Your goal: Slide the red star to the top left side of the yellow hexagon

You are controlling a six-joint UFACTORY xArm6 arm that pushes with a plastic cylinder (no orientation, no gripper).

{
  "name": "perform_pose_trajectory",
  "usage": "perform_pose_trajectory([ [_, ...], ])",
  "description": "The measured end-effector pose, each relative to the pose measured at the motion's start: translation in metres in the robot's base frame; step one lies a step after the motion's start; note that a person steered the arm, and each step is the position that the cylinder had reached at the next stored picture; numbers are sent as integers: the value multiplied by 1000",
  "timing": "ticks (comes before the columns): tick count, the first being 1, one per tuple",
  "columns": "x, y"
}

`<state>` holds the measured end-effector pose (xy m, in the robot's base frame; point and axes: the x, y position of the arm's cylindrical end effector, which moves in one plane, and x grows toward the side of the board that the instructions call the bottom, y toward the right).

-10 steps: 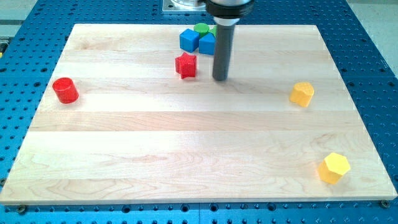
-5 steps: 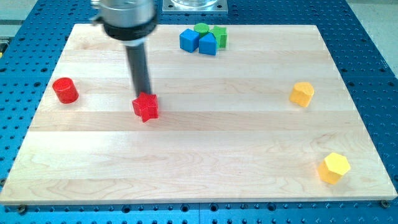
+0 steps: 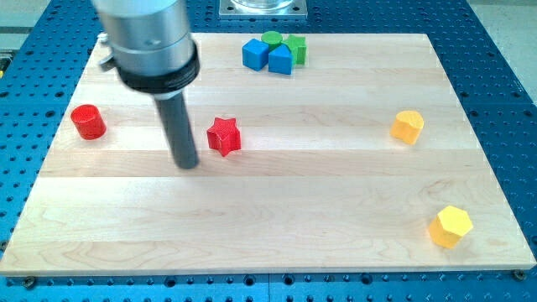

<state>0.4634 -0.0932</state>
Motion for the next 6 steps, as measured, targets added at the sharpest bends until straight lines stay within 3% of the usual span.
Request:
perform_pose_trajectory([
  [2, -55, 124],
  [3, -63, 60],
  [4, -95, 150],
  [5, -99, 235],
  [6, -90, 247],
])
